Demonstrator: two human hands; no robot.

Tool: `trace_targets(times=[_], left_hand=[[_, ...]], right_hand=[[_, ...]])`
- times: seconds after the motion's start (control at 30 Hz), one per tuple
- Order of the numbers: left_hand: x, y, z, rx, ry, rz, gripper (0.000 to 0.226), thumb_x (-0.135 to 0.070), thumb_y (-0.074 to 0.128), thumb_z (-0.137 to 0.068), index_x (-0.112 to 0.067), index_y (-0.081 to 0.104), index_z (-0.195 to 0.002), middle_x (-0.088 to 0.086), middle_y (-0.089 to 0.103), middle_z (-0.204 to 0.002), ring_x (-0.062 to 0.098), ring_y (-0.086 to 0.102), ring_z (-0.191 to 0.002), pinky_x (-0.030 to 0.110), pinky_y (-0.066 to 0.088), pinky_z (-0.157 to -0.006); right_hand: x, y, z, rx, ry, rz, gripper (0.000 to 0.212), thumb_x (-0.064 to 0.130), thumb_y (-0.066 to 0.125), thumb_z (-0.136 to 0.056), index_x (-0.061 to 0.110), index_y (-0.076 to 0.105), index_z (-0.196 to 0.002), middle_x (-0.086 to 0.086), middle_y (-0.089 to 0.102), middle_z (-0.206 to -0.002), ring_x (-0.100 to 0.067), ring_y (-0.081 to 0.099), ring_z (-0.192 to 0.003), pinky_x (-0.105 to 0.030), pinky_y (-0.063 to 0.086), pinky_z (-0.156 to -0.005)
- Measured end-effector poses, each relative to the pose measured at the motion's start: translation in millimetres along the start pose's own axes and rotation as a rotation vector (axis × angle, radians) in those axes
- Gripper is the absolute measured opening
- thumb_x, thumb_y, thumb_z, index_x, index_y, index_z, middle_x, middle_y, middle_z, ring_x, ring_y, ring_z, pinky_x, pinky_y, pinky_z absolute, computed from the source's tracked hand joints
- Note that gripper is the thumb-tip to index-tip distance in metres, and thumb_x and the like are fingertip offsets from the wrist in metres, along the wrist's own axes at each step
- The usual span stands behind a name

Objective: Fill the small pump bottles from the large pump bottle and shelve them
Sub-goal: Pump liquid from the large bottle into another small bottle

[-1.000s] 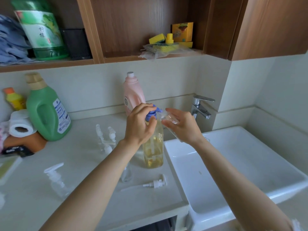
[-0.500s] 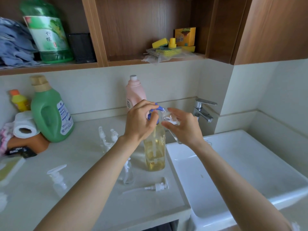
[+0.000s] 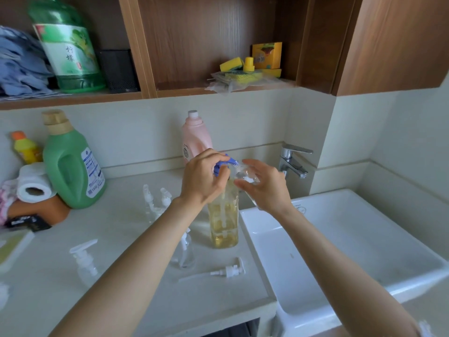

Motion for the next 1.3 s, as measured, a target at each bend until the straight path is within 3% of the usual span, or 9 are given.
trace_targets(times=[0.07,0.13,0.23,0.63,0.83,1.0,1.17,1.3], left_hand=[[-6,-5,-7,-0.01,0.002,-0.038,0.039,-0.032,0.041,-0.075,-0.014,0.075,-0.081,-0.003,0.071,-0.088,0.011,0.063,-0.078,0.022,0.048,-0.072],[-7,-8,-13,-0.015,0.017,-0.069,0.042,-0.034,0.041,-0.075,-0.012,0.075,-0.08,-0.002,0.073,-0.087,0.014,0.066,-0.079,0.028,0.05,-0.073],[-3,-9,-10,-0.013,0.024,-0.068,0.041,-0.034,0.041,-0.076,-0.014,0.076,-0.083,-0.003,0.074,-0.09,0.009,0.064,-0.081,0.027,0.05,-0.075],[15,9,7,-0.035,0.026,-0.046,0.035,-0.025,0.045,-0.076,-0.008,0.074,-0.086,0.002,0.072,-0.093,0.013,0.065,-0.085,0.024,0.05,-0.076],[4,0,5,-0.022,0.036,-0.039,0.032,-0.025,0.045,-0.075,-0.016,0.075,-0.083,-0.001,0.072,-0.087,0.01,0.06,-0.078,0.014,0.044,-0.07],[-6,-7,-15,0.022,-0.009,-0.1,0.039,-0.035,0.039,-0.077,-0.016,0.072,-0.074,-0.005,0.07,-0.081,0.012,0.06,-0.075,0.029,0.045,-0.069],[-4,-6,-12,0.04,0.015,-0.108,0.045,-0.038,0.039,-0.08,-0.014,0.076,-0.089,-0.005,0.068,-0.092,0.008,0.06,-0.083,0.02,0.043,-0.073],[-1,-5,-7,0.011,0.024,-0.075,0.04,-0.032,0.042,-0.08,-0.014,0.076,-0.091,-0.001,0.07,-0.096,0.01,0.063,-0.088,0.022,0.047,-0.077]], right_hand=[[5,-1,-1,-0.016,-0.024,-0.006,0.048,0.035,0.078,-0.076,0.024,0.064,-0.12,0.017,0.06,-0.078,-0.014,0.057,-0.08,-0.03,0.047,-0.082],[6,-2,-2,-0.024,-0.029,-0.014,0.049,0.036,0.079,-0.076,0.024,0.064,-0.121,0.01,0.068,-0.09,-0.015,0.063,-0.09,-0.031,0.048,-0.086],[4,-4,-2,-0.044,-0.025,-0.036,0.053,0.036,0.082,-0.073,0.023,0.064,-0.121,0.003,0.072,-0.107,-0.013,0.064,-0.104,-0.025,0.047,-0.091],[-10,5,0,-0.031,0.03,-0.042,0.052,0.037,0.084,-0.071,0.024,0.067,-0.118,0.009,0.07,-0.113,-0.006,0.063,-0.109,-0.024,0.047,-0.093],[-9,3,2,-0.039,0.024,-0.077,0.049,0.035,0.084,-0.07,0.025,0.068,-0.116,0.008,0.072,-0.108,-0.005,0.064,-0.105,-0.022,0.048,-0.091],[-6,2,1,-0.014,0.007,-0.144,0.048,0.031,0.082,-0.073,0.023,0.067,-0.118,0.008,0.072,-0.104,-0.004,0.064,-0.103,-0.024,0.049,-0.091],[-4,-1,-2,-0.017,-0.006,-0.138,0.049,0.034,0.082,-0.073,0.024,0.066,-0.119,0.007,0.072,-0.104,-0.005,0.064,-0.102,-0.021,0.049,-0.089],[-1,1,-2,-0.019,0.0,-0.169,0.06,0.035,0.083,-0.072,0.028,0.06,-0.126,0.009,0.069,-0.097,-0.005,0.062,-0.1,-0.02,0.045,-0.092]])
Point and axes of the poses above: each hand's wrist, its own z-axis away from the middle knuckle, its own y-axis out of the palm, x = y × z, the point moved 4 cm from there along -z, towards the middle knuckle
